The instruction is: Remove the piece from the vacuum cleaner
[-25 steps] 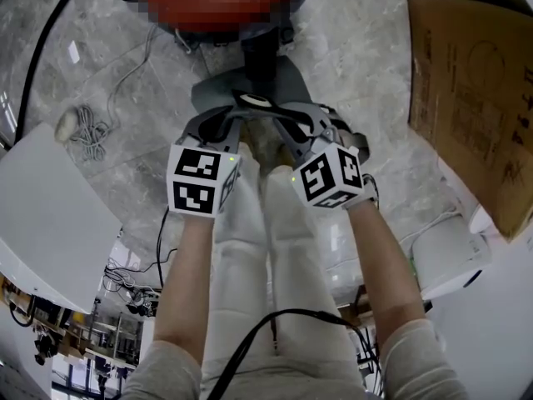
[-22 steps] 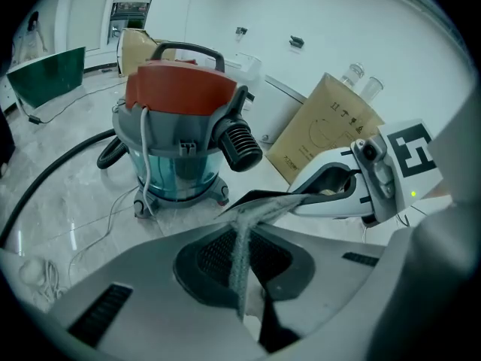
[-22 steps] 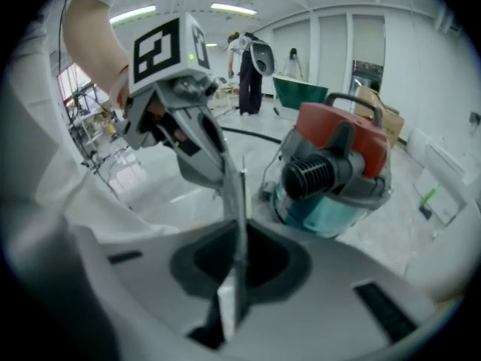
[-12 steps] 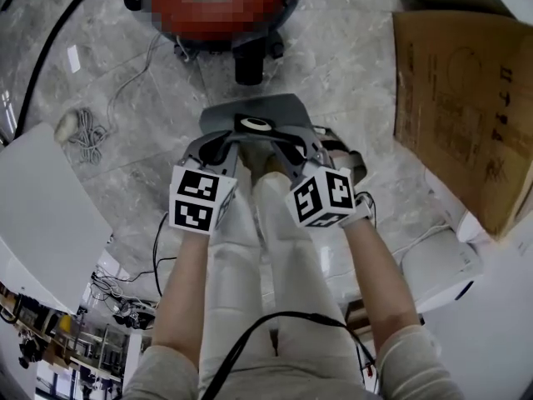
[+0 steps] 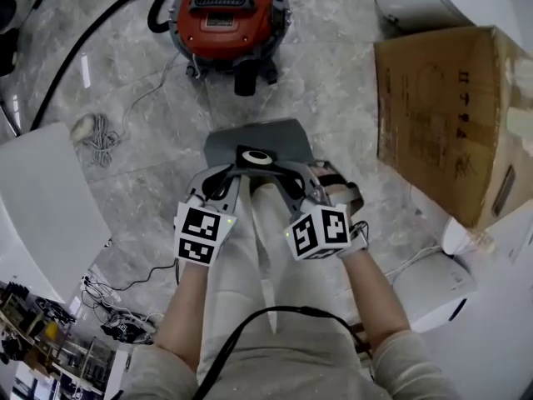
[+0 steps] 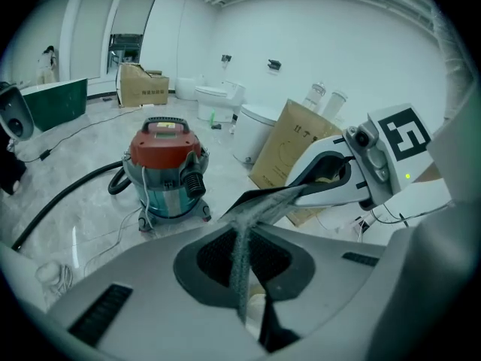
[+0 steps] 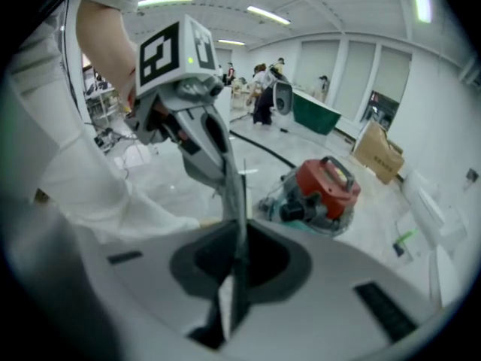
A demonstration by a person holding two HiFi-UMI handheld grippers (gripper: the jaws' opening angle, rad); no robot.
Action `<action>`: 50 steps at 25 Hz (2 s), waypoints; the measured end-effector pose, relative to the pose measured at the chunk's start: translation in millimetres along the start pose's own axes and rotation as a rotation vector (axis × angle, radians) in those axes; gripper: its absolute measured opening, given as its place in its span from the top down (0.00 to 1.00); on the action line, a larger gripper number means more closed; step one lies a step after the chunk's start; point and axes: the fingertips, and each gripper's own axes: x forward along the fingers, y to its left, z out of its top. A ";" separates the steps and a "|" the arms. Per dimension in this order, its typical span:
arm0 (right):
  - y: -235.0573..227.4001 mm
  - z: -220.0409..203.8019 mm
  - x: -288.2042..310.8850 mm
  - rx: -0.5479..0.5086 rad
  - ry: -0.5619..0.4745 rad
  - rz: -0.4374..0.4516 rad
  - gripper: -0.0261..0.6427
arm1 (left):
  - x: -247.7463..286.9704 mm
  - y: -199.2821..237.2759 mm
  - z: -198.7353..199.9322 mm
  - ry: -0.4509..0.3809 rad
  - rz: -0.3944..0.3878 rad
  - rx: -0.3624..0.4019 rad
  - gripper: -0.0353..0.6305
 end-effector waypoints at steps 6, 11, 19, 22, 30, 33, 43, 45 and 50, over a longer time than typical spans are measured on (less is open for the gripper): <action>7.6 33.5 -57.8 -0.028 -0.017 0.035 0.91 | -56.3 -31.4 24.4 -0.034 -0.028 0.011 0.89; 13.5 66.2 -96.5 -0.036 -0.051 0.048 0.91 | -104.0 -48.8 41.2 -0.047 -0.043 -0.039 0.89; 29.2 113.2 -146.2 -0.067 -0.109 0.043 0.91 | -171.1 -67.5 62.1 -0.127 -0.056 -0.074 0.89; 33.2 125.4 -165.7 -0.087 -0.121 0.037 0.91 | -190.8 -78.3 68.9 -0.160 -0.070 -0.073 0.89; 34.7 153.2 -208.8 -0.087 -0.151 0.026 0.91 | -232.8 -97.9 94.0 -0.243 -0.080 -0.062 0.89; 38.6 163.5 -222.9 -0.059 -0.173 0.032 0.91 | -248.7 -104.4 100.5 -0.288 -0.093 -0.085 0.89; 30.6 199.7 -264.6 0.017 -0.240 0.045 0.91 | -293.3 -118.5 134.8 -0.395 -0.151 -0.072 0.89; 27.8 204.1 -271.9 0.015 -0.244 0.045 0.91 | -299.1 -121.6 141.5 -0.407 -0.158 -0.068 0.89; 19.9 214.2 -289.0 0.015 -0.266 0.039 0.91 | -310.5 -128.0 158.7 -0.445 -0.178 -0.075 0.89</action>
